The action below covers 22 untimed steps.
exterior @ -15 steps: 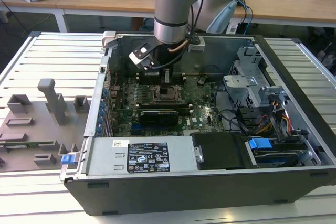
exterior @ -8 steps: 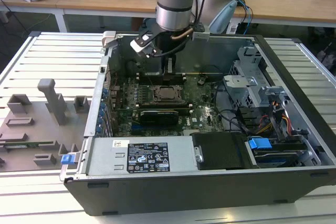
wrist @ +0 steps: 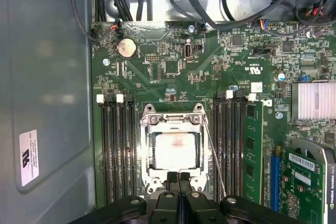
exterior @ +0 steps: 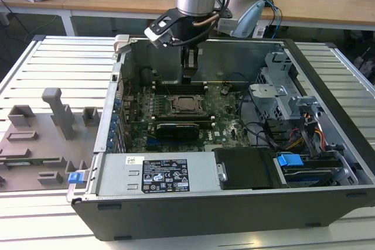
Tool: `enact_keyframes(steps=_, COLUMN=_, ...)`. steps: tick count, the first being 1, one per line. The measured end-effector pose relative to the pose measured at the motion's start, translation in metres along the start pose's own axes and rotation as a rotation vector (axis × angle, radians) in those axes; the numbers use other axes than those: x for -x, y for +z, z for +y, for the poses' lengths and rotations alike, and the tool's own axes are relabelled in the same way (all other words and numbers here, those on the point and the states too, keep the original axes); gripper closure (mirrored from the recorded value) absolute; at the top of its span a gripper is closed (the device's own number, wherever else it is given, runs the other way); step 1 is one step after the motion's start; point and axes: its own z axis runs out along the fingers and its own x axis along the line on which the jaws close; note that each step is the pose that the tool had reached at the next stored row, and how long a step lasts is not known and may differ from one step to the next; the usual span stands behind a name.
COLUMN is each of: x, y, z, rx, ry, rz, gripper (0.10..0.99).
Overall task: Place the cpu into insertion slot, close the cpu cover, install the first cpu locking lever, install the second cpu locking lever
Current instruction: 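Close the cpu cover, then install the first cpu locking lever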
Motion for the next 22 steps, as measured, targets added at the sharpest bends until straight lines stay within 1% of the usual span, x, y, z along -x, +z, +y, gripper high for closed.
enact_keyframes(steps=9, x=0.0, y=-0.0006, z=0.0, rx=0.0, ry=-0.005, rz=-0.0002, gripper=0.98)
enact_keyframes(steps=10, x=0.0001, y=-0.0007, z=0.0, rx=0.001, ry=-0.049, rz=-0.0013, gripper=0.98)
enact_keyframes(steps=12, x=0.0001, y=-0.0007, z=0.0, rx=0.003, ry=-0.089, rz=-0.0022, gripper=0.98)
enact_keyframes(steps=14, x=0.0001, y=-0.0007, z=0.0, rx=0.005, ry=-0.161, rz=-0.0039, gripper=0.98)
enact_keyframes(steps=16, x=0.0001, y=-0.0007, z=0.0, rx=0.006, ry=-0.198, rz=-0.0048, gripper=0.98)
enact_keyframes(steps=18, x=0.0001, y=-0.0006, z=0.0, rx=0.008, ry=-0.275, rz=-0.0066, gripper=0.98)
enact_keyframes(steps=19, x=0.0, y=-0.0006, z=0.0, rx=0.009, ry=-0.298, rz=-0.0072, gripper=0.98)
enact_keyframes(steps=22, x=0.0, y=-0.0006, z=0.0, rx=0.012, ry=-0.404, rz=-0.0097, gripper=0.98)
